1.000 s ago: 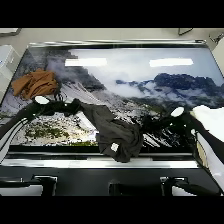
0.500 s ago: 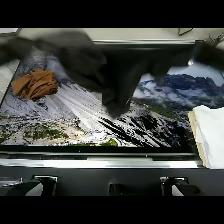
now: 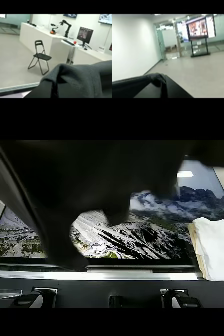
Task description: Fold the clothes and pants, and hang the long-sleeved shirts on hangers.
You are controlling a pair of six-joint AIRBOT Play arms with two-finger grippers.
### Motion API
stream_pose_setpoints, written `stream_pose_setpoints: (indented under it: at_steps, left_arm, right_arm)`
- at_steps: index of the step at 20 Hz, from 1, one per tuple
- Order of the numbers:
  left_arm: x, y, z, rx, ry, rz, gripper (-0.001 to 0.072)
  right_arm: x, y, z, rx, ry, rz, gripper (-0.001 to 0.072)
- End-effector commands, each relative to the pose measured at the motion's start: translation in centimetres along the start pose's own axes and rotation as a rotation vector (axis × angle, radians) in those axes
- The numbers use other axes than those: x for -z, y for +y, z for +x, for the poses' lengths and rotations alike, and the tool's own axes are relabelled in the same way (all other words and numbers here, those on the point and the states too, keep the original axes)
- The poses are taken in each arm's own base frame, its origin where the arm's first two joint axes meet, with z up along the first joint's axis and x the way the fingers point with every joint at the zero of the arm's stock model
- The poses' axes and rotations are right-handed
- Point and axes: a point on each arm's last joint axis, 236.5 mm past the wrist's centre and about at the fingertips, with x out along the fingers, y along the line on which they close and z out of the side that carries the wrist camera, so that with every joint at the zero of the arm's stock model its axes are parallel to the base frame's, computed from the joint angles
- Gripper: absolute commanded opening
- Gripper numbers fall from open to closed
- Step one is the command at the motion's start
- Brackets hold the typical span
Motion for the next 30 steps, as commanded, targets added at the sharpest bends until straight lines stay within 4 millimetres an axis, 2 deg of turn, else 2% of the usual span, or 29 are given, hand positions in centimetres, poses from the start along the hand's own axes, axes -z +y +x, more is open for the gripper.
stream_pose_setpoints:
  at_steps: [1,2,5,7,8,10,12,14,16,18,19,20,21,22,24,25,26,28,30]
  left_arm:
    - [5.2,3.2,0.4,-0.092,0.174,0.029,0.0022]
    - [9.3,4.9,0.8,-0.112,0.291,-0.019,0.0022]
    - [23.7,9.4,1.5,-0.154,0.596,-0.212,0.0022]
    - [33.0,12.4,2.1,-0.218,0.689,-0.367,0.0022]
    - [36.4,13.7,2.8,-0.257,0.693,-0.427,0.0022]
    - [42.0,16.3,4.4,-0.336,0.705,-0.522,0.0022]
    - [46.6,17.8,6.1,-0.384,0.728,-0.639,0.0023]
    - [51.2,17.8,6.8,-0.397,0.803,-0.746,0.0024]
    - [54.7,16.6,6.4,-0.381,0.901,-0.825,0.0024]
    - [56.2,15.2,5.7,-0.347,0.972,-0.886,0.0024]
    - [55.9,15.0,5.5,-0.321,0.988,-0.881,0.0053]
    - [55.0,15.2,5.2,-0.281,1.003,-0.873,0.0249]
    - [53.5,15.6,4.9,-0.231,1.021,-0.873,0.0669]
    - [52.1,16.6,4.0,-0.205,1.045,-0.874,0.0716]
    - [50.2,19.4,0.7,-0.246,1.122,-0.923,0.0715]
    - [50.1,19.8,-1.4,-0.27,1.179,-0.962,0.0715]
    - [50.5,19.5,-3.5,-0.267,1.25,-0.982,0.0715]
    - [52.5,17.2,-6.9,-0.229,1.377,-1.01,0.0715]
    - [55.2,13.9,-8.3,-0.157,1.434,-1.028,0.0714]
  right_arm:
    - [2.8,-2.3,1.1,0.075,0.102,-0.083,0.0045]
    - [6.6,-4.1,2.0,0.115,0.239,-0.107,0.0045]
    - [20.1,-10.0,4.5,0.225,0.676,-0.121,0.0046]
    - [28.5,-13.0,7.2,0.243,0.856,-0.069,0.0045]
    - [32.6,-14.2,9.0,0.243,0.901,-0.026,0.0046]
    - [39.8,-15.8,11.8,0.277,0.943,0.15,0.0045]
    - [46.5,-15.5,12.3,0.332,1.024,0.428,0.0046]
    - [52.2,-13.8,10.6,0.342,1.175,0.63,0.0046]
    - [56.4,-12.2,6.9,0.334,1.385,0.693,0.0046]
    - [58.2,-11.6,3.7,0.295,1.541,0.639,0.0048]
    - [58.2,-11.9,2.9,0.273,1.578,0.585,0.012]
    - [57.5,-12.5,1.7,0.26,1.622,0.531,0.0317]
    - [56.4,-13.7,0.0,0.268,1.677,0.473,0.0575]
    - [55.1,-15.2,-2.5,0.301,1.762,0.417,0.0658]
    - [52.7,-18.1,-8.3,0.409,1.954,0.365,0.0661]
    - [51.9,-18.4,-10.6,0.427,2.025,0.39,0.0661]
    - [51.9,-18.2,-12.5,0.442,2.047,0.435,0.0661]
    - [53.4,-16.5,-16.0,0.447,2.052,0.501,0.0686]
    - [55.5,-13.3,-20.2,0.393,2.072,0.593,0.0703]
